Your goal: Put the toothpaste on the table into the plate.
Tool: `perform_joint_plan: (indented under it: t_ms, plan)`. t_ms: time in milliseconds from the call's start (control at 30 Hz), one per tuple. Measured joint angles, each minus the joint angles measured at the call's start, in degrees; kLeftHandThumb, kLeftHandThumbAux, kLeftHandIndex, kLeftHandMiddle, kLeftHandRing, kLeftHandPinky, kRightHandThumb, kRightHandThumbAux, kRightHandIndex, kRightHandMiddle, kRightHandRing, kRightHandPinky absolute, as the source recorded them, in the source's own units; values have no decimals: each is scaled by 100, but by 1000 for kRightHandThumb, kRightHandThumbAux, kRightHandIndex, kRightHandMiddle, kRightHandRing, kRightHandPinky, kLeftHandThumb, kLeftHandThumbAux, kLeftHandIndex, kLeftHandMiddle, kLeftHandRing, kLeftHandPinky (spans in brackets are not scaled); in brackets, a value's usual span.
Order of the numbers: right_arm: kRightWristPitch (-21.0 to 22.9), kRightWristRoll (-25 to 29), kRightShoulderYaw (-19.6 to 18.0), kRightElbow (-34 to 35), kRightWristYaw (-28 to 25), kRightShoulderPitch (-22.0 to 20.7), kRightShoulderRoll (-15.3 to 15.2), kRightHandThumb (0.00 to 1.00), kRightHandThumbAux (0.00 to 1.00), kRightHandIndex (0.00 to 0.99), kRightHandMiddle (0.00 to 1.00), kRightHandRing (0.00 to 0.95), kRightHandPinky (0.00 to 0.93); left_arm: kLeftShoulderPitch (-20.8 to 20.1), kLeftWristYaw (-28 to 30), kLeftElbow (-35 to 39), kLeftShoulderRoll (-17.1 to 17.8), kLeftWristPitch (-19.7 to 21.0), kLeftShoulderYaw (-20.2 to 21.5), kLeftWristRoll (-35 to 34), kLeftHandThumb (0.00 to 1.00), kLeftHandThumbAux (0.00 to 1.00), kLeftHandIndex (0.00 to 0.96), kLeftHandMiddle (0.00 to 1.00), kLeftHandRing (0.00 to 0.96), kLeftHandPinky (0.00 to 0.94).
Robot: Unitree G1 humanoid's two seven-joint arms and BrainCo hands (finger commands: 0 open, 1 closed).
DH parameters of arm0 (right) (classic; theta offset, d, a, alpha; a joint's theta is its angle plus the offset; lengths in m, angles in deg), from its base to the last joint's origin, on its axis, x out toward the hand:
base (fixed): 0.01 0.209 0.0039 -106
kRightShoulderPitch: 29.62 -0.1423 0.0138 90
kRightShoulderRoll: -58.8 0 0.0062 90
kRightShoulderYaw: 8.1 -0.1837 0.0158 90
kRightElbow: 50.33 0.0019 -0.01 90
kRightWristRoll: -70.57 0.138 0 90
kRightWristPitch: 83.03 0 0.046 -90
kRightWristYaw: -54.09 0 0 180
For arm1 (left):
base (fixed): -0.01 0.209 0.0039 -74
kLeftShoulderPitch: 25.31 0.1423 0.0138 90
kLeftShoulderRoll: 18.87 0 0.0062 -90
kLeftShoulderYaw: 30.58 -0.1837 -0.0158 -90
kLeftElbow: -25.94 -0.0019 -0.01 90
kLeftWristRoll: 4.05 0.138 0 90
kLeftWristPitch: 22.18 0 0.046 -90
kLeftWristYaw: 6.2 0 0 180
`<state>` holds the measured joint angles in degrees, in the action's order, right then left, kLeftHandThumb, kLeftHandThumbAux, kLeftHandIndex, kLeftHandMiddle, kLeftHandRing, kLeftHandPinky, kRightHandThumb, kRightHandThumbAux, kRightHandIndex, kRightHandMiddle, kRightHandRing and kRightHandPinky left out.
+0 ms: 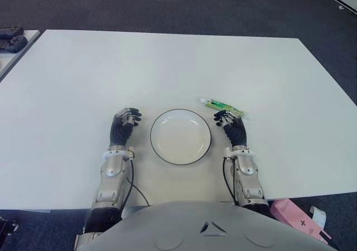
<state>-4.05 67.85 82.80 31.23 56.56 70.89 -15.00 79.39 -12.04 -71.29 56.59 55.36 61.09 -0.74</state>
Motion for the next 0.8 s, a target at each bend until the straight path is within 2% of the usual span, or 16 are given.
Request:
perform_joint_plan:
  t_ms: [200, 400, 800]
  plan:
    - [-4, 0, 0, 41, 9, 16, 4, 708, 728, 427, 465, 443, 448, -1, 0, 0, -6, 1, -3, 0, 836, 679, 416, 467, 501, 490]
    - [-4, -4, 4, 529, 85, 202, 59, 708, 728, 427, 465, 445, 452, -4, 0, -3, -17, -12, -8, -1, 836, 679, 417, 468, 502, 491]
    - [-671, -205, -18, 654, 310, 152, 37, 708, 726, 427, 478, 462, 454, -18, 0, -120, -21, -169, -13, -6, 836, 678, 418, 468, 506, 493]
